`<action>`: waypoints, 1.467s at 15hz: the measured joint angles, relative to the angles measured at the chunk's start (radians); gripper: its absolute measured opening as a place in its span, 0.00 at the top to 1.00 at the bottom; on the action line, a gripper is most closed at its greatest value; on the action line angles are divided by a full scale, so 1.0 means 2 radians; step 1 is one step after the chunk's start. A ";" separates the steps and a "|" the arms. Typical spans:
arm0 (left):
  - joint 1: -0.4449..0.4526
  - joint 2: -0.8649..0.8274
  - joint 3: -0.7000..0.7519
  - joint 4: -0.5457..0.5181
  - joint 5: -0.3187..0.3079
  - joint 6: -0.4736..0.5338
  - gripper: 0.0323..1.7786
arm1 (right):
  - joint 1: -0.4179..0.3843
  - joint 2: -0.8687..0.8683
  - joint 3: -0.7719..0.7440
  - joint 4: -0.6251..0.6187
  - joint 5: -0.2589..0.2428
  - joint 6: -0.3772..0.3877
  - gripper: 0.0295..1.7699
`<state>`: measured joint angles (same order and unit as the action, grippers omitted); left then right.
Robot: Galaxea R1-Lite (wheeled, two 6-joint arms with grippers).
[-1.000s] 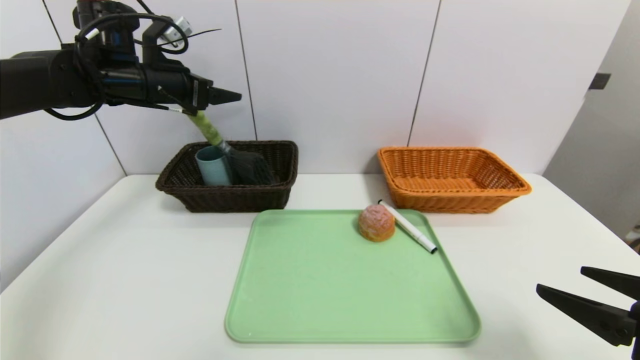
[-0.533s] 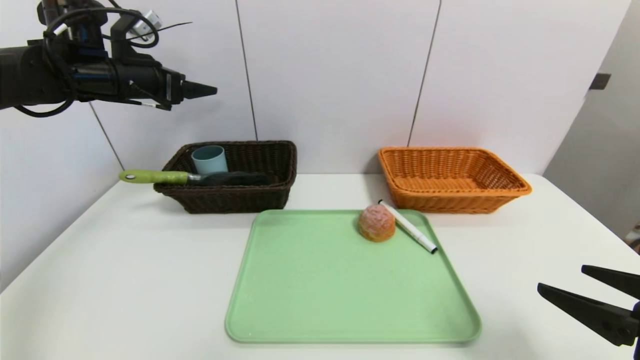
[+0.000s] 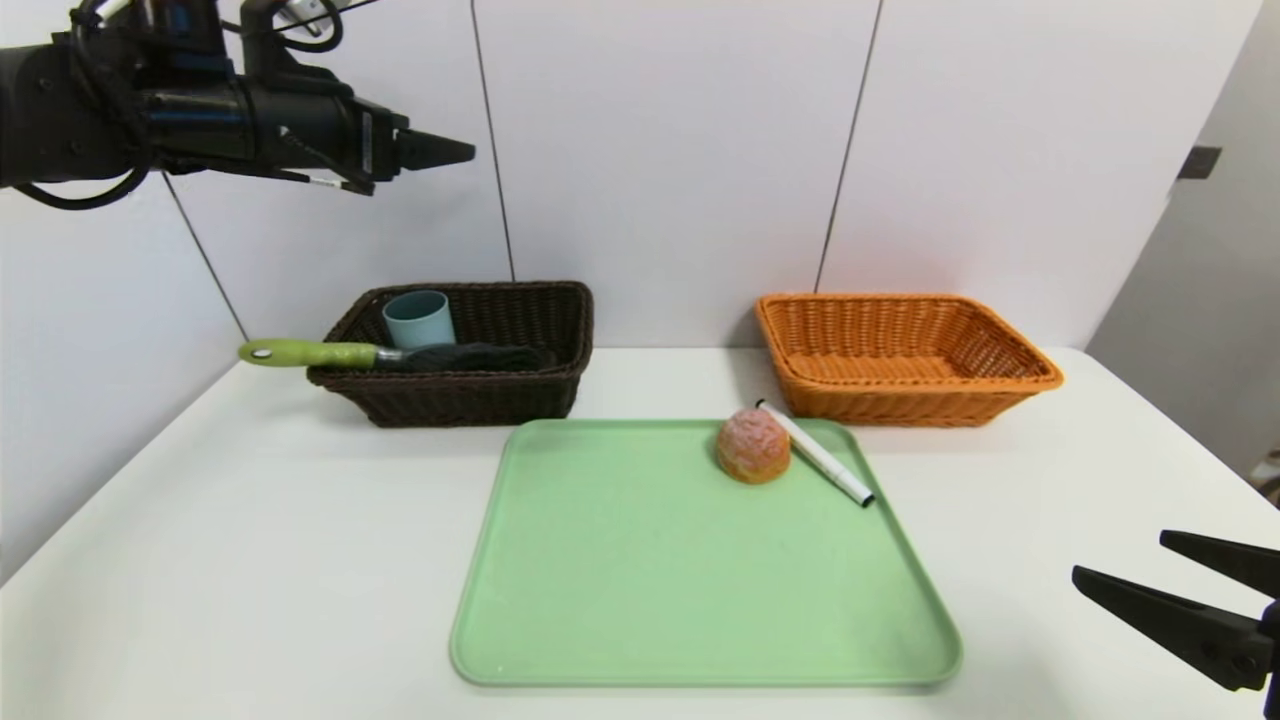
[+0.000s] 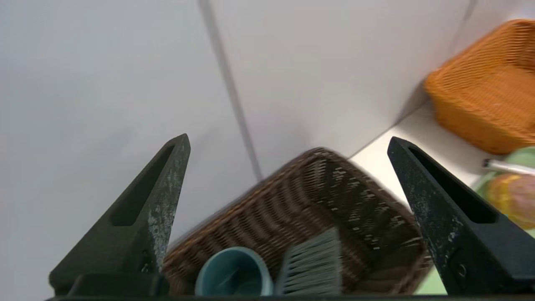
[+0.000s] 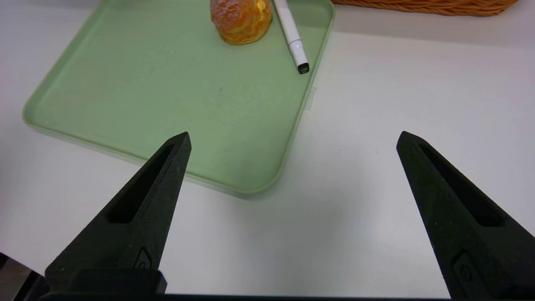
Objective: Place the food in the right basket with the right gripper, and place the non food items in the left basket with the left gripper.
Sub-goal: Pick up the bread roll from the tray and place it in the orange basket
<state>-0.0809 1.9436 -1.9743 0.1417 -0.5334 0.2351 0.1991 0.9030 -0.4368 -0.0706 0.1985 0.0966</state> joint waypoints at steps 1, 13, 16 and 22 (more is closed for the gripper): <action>-0.019 -0.003 0.001 0.004 0.002 -0.005 0.06 | 0.000 0.001 0.000 0.000 -0.001 0.000 0.04; -0.271 -0.020 0.064 0.058 0.178 -0.139 0.05 | -0.001 0.005 0.001 -0.001 -0.004 0.002 0.04; -0.296 -0.036 0.119 0.055 0.181 -0.141 0.05 | -0.011 0.006 -0.002 -0.001 -0.007 0.001 0.04; -0.326 -0.120 0.304 0.018 0.179 -0.134 0.05 | -0.001 0.062 -0.064 0.004 0.002 -0.025 0.04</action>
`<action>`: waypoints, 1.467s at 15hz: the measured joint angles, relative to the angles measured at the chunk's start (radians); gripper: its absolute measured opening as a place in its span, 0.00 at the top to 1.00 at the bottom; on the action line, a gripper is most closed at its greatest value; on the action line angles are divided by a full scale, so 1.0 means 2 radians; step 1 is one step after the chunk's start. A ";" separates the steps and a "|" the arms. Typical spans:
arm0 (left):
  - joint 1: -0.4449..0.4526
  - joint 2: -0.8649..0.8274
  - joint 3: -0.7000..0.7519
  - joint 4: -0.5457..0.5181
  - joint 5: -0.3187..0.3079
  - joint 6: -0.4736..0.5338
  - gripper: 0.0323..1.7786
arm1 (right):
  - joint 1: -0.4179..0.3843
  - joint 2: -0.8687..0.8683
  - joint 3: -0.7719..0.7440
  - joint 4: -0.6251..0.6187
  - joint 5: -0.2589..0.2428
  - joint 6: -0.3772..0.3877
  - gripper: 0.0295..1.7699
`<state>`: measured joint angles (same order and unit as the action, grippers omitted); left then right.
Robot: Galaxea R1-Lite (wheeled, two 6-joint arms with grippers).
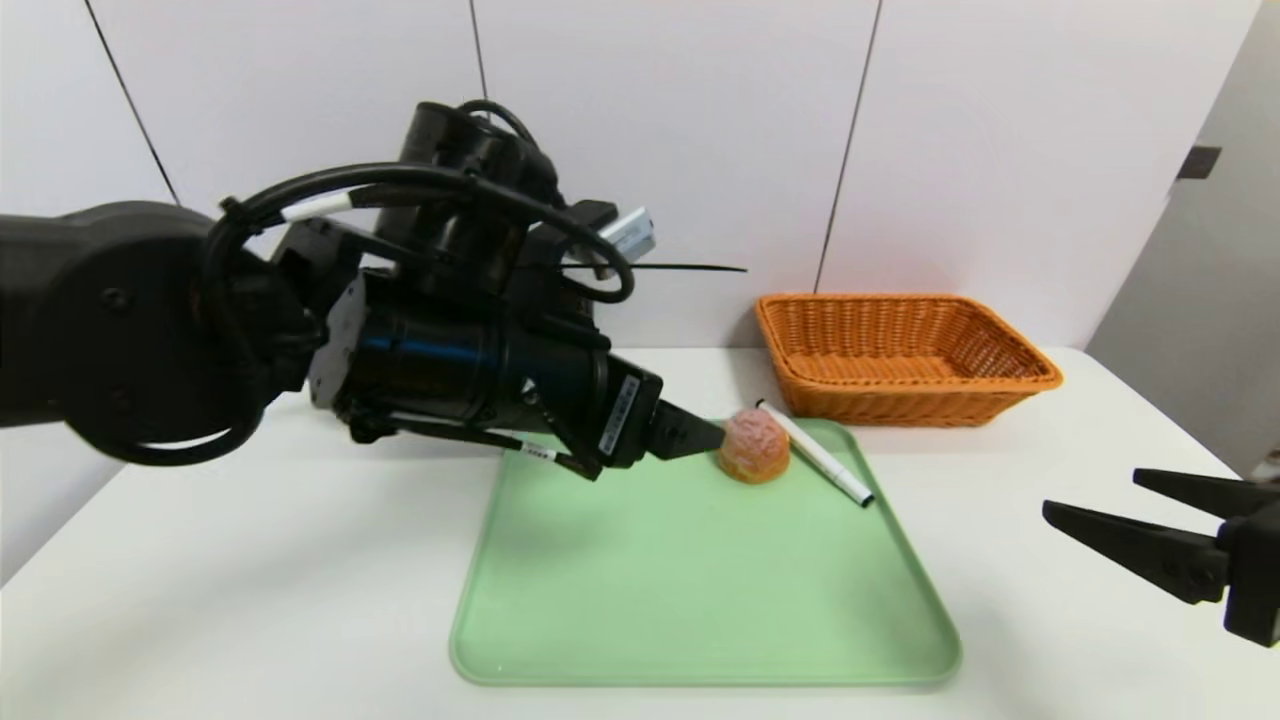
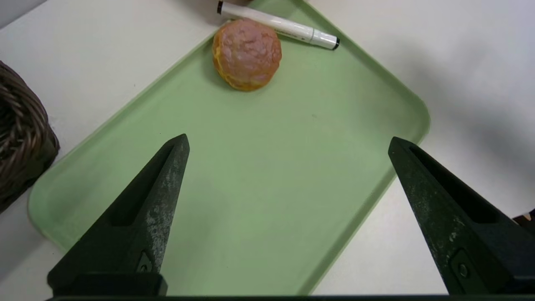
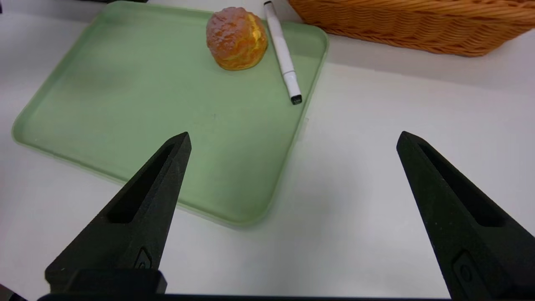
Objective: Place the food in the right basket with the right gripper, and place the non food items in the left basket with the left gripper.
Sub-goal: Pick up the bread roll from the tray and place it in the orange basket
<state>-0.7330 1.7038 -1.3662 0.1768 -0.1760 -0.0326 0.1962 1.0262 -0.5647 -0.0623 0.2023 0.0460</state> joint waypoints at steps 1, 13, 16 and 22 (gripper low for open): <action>-0.002 -0.017 0.029 -0.013 0.000 0.009 0.05 | 0.009 0.018 -0.013 0.001 0.001 -0.002 0.04; -0.003 -0.121 0.187 -0.062 -0.021 0.075 0.05 | 0.120 0.256 -0.238 0.115 -0.018 0.002 0.04; -0.003 -0.123 0.194 -0.062 -0.021 0.075 0.05 | 0.151 0.313 -0.277 0.123 -0.056 0.006 0.04; -0.003 -0.124 0.199 -0.076 -0.020 0.074 0.05 | 0.190 0.394 -0.321 0.123 -0.101 0.020 0.04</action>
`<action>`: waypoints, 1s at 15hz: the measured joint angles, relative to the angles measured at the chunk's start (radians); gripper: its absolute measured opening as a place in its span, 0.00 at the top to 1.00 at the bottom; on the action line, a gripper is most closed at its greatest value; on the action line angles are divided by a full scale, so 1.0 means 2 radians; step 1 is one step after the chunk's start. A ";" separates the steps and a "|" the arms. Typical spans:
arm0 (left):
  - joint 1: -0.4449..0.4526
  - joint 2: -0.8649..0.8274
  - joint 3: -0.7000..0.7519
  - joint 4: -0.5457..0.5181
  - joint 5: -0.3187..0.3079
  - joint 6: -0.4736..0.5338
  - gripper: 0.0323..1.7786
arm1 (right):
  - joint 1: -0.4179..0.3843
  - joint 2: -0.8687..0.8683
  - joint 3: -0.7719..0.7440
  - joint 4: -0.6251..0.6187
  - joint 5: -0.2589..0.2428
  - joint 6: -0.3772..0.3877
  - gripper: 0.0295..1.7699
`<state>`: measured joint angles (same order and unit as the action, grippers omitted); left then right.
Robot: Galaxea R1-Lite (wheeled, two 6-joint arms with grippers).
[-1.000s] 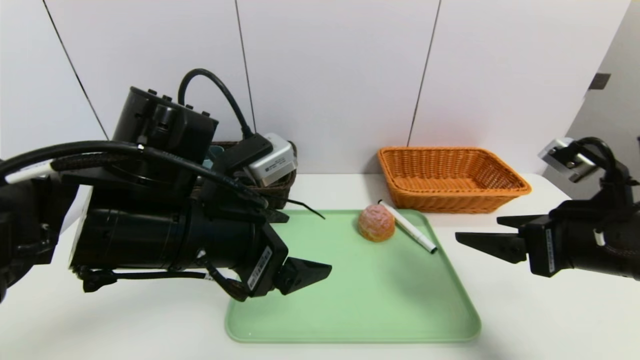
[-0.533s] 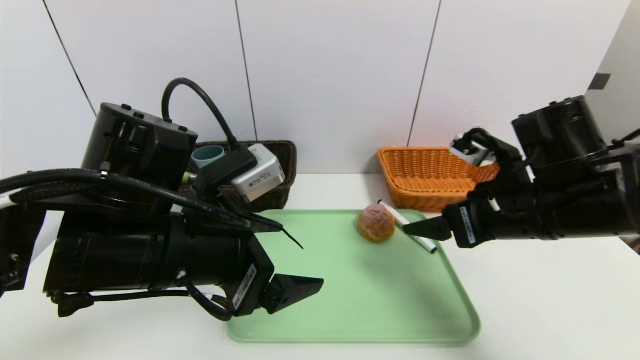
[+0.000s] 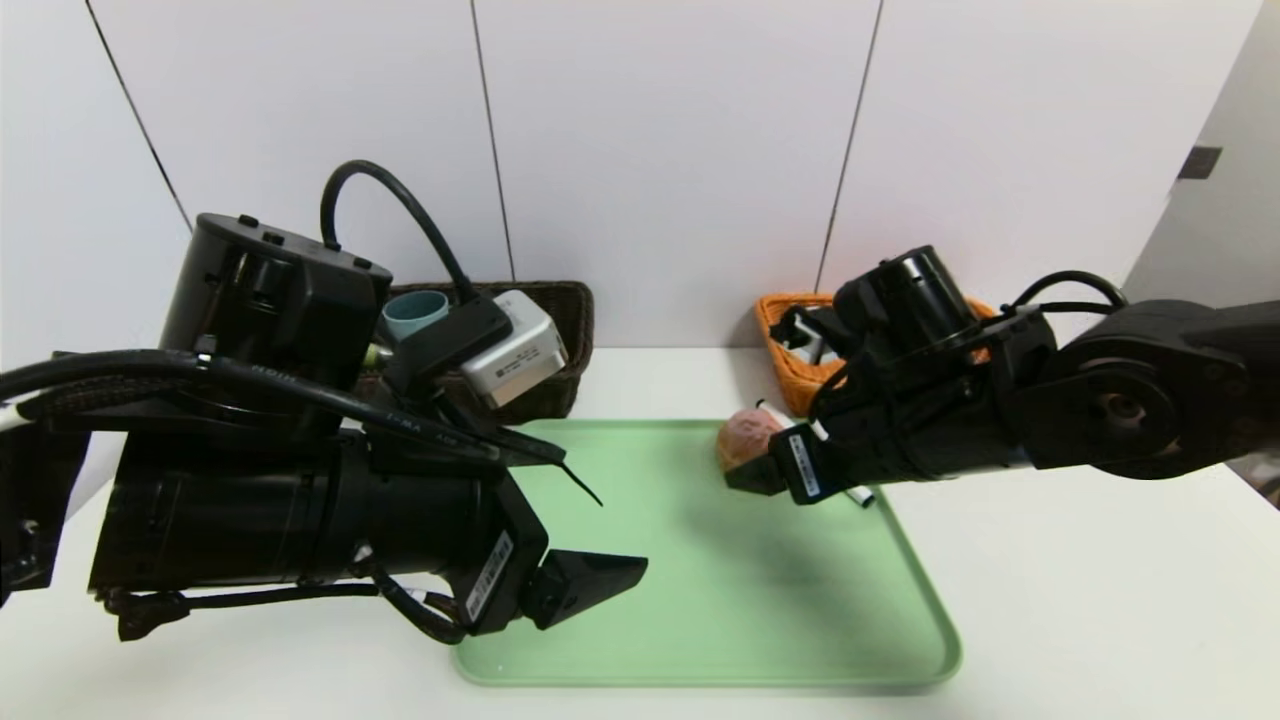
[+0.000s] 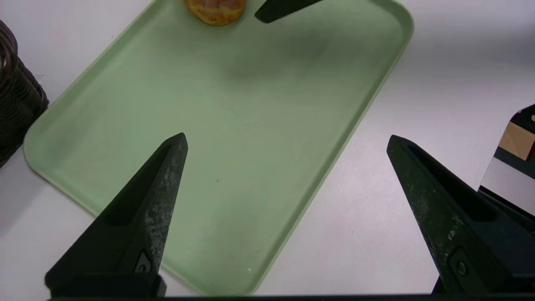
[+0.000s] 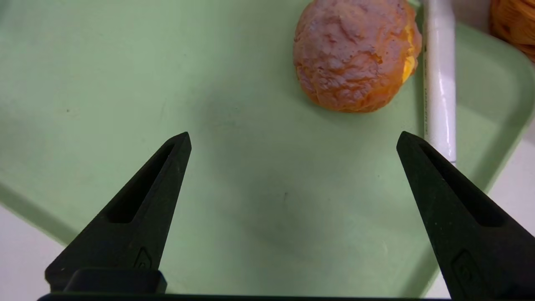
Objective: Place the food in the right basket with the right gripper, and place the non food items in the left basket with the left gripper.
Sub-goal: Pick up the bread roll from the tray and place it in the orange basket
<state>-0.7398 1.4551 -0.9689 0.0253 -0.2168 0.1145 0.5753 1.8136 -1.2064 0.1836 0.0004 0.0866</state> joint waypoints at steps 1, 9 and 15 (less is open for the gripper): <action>0.000 0.000 0.001 -0.001 0.000 0.000 0.05 | 0.004 0.009 -0.005 -0.001 -0.010 0.000 0.04; 0.000 -0.001 0.008 -0.004 0.000 -0.002 0.05 | 0.016 0.040 -0.021 -0.007 -0.059 -0.002 0.04; 0.001 -0.001 0.009 -0.004 0.002 -0.004 0.05 | 0.013 0.045 -0.037 -0.007 -0.065 -0.002 0.04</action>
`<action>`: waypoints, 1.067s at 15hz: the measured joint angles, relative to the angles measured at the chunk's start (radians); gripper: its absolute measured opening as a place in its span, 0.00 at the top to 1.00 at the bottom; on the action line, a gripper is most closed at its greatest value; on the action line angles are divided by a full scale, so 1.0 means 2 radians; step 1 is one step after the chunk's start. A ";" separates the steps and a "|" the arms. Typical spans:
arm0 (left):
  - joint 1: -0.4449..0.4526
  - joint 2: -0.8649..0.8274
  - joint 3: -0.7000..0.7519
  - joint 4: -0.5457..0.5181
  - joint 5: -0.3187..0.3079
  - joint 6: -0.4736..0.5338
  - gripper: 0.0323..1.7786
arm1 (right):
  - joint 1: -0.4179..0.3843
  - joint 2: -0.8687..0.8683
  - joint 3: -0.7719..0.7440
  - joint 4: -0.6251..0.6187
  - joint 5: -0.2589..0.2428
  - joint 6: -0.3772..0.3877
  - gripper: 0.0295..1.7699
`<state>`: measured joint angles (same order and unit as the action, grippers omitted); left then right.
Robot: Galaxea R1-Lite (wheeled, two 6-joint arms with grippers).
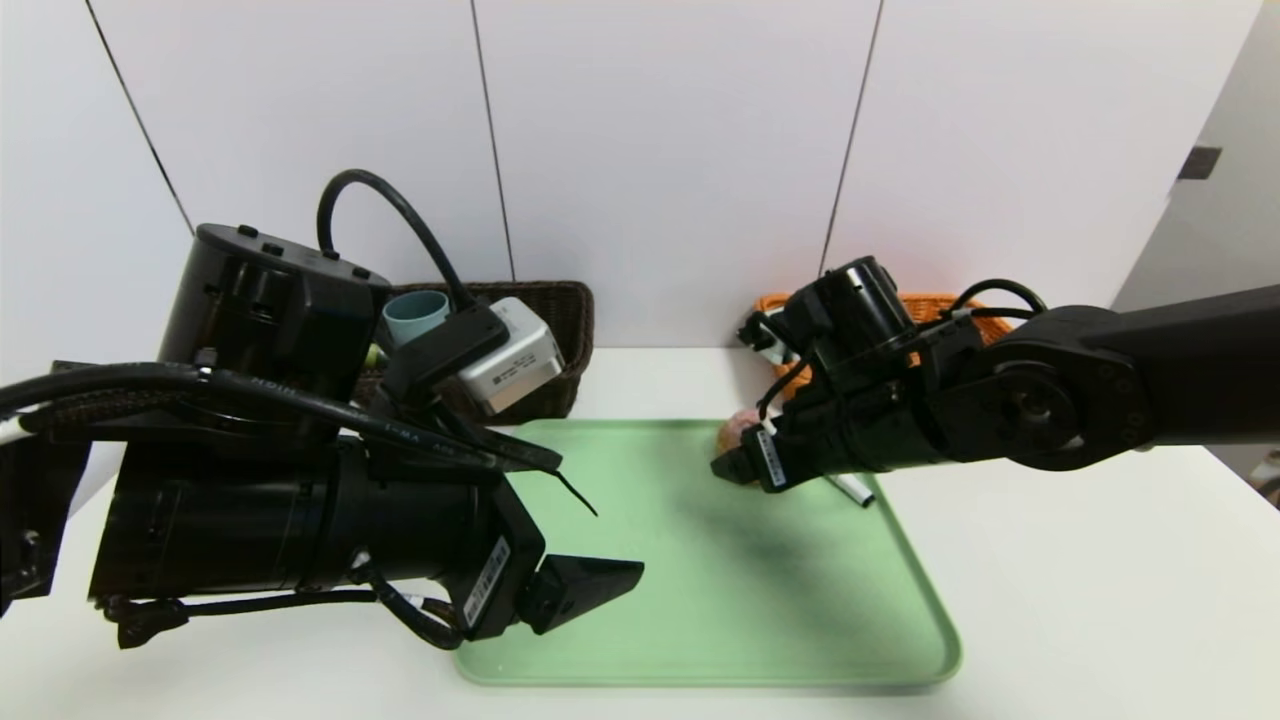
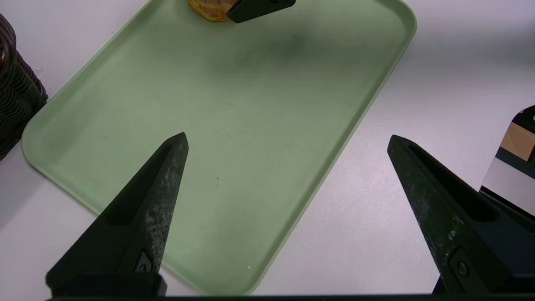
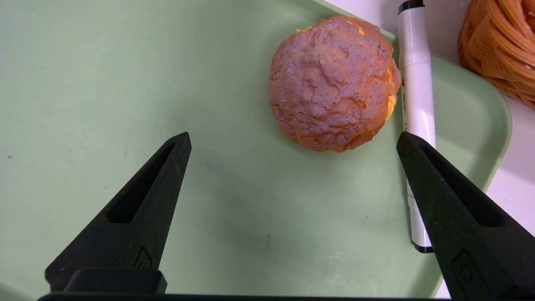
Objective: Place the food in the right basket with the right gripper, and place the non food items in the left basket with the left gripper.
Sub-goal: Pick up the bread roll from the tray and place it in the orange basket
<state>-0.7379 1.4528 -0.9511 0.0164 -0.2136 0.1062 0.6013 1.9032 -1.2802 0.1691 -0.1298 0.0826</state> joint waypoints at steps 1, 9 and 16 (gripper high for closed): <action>0.000 0.000 0.001 0.000 0.000 0.000 0.05 | 0.000 0.005 0.000 -0.001 -0.004 0.000 0.04; 0.002 0.000 0.007 0.000 0.001 -0.001 0.05 | -0.001 0.031 -0.002 -0.035 -0.017 -0.001 0.04; 0.002 0.001 0.036 -0.042 -0.002 0.001 0.05 | -0.002 0.044 -0.001 -0.044 -0.019 -0.001 0.26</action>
<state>-0.7332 1.4547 -0.8794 -0.0683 -0.2174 0.1081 0.5970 1.9917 -1.2821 0.0809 -0.1679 0.0798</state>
